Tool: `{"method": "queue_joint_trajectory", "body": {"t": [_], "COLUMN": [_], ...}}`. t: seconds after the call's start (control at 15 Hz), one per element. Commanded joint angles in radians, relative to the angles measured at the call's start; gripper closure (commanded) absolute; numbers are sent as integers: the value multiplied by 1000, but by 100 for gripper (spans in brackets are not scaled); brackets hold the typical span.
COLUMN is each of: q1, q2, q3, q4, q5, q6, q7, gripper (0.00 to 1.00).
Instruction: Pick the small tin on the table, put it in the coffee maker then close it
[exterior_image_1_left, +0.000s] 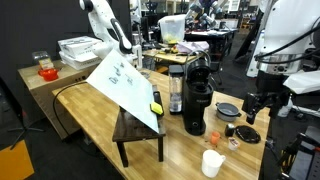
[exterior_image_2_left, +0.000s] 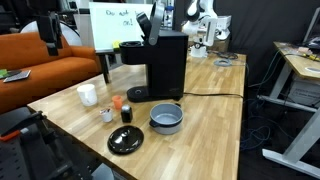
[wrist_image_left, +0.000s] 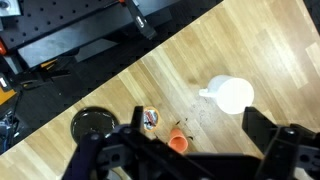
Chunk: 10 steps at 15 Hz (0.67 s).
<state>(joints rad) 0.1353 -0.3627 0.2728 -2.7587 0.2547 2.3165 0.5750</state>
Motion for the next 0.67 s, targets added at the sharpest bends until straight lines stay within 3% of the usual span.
{"method": "queue_joint_trajectory", "body": {"t": [0.0, 0.27, 0.6], "q1": [2, 7, 11], "q2": [0, 61, 242], "q3": [-5, -34, -59], "q4": [-9, -21, -20], "q5": [0, 59, 95], "q6": [69, 178, 293], "q7": [20, -1, -6], "gripper": [0, 0, 0]}}
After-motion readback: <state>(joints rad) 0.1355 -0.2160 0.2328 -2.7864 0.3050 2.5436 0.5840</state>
